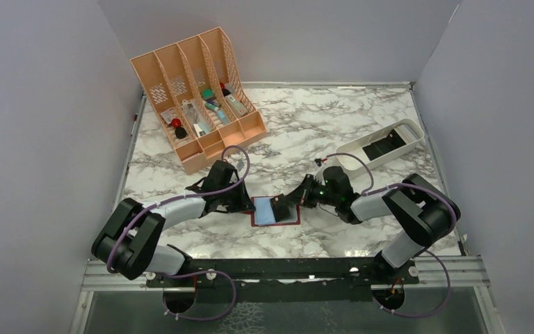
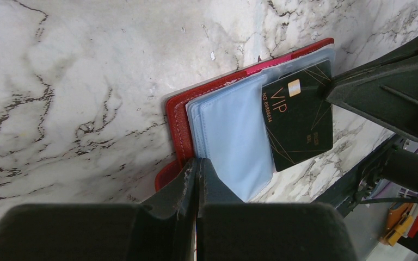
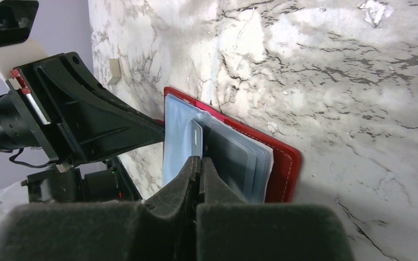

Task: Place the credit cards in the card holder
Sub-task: Insert the credit card into the card holder.

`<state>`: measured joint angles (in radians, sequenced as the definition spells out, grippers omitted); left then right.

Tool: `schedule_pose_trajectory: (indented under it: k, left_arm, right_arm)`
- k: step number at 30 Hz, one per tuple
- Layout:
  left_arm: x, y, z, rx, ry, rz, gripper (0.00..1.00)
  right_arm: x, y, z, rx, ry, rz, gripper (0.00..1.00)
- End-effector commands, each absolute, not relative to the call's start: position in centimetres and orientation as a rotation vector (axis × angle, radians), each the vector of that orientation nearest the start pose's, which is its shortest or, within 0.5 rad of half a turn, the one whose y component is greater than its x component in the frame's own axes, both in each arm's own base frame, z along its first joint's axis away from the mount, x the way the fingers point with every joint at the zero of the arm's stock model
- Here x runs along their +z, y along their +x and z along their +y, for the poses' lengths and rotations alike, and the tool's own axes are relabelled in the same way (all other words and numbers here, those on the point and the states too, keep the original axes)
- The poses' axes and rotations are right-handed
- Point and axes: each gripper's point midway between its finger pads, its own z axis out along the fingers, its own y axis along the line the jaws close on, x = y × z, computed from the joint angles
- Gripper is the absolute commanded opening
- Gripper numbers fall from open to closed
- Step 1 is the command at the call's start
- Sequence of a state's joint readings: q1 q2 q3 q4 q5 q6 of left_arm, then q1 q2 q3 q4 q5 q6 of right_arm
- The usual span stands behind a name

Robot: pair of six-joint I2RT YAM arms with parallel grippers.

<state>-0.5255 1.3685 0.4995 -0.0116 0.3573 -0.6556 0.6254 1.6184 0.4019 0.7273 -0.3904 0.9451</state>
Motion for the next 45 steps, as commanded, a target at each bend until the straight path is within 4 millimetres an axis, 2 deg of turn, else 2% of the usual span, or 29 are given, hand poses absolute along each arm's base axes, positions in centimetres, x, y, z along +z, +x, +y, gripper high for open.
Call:
schedule_pose_trajectory:
  k: [1, 8, 18, 27, 31, 35, 41, 45]
  left_arm:
    - [1.7, 19.7, -21.6, -0.912, -0.008, 2.662, 0.03]
    - [1.7, 19.6, -21.7, -0.925, -0.009, 2.662, 0.03]
    - [2.0, 19.2, -22.1, -0.957, -0.024, 2.659, 0.03]
    - [2.4, 18.5, -23.0, -1.026, -0.038, 2.651, 0.03]
    - [2.4, 18.3, -23.0, -1.029, -0.045, 2.651, 0.03]
    - [2.2, 18.1, -22.8, -1.021, -0.057, 2.657, 0.03]
    - [1.8, 17.8, -22.6, -1.012, -0.067, 2.666, 0.03]
    - [1.6, 17.6, -22.5, -1.012, -0.074, 2.671, 0.03]
  right_arm:
    - [4.4, 23.2, 29.7, 1.343, 0.076, 2.279, 0.01]
    - [4.0, 23.2, 30.3, 1.355, 0.072, 2.265, 0.01]
    - [4.1, 23.6, 30.1, 1.321, 0.156, 2.189, 0.01]
    - [3.5, 22.7, 32.0, 1.297, 0.17, 2.202, 0.01]
    - [3.3, 22.7, 31.1, 1.266, 0.243, 2.191, 0.01]
    - [3.9, 23.3, 29.8, 1.223, 0.306, 2.138, 0.01]
    - [4.7, 23.4, 29.2, 1.197, 0.315, 2.115, 0.01]
    - [4.4, 23.4, 28.6, 1.172, 0.338, 2.114, 0.01]
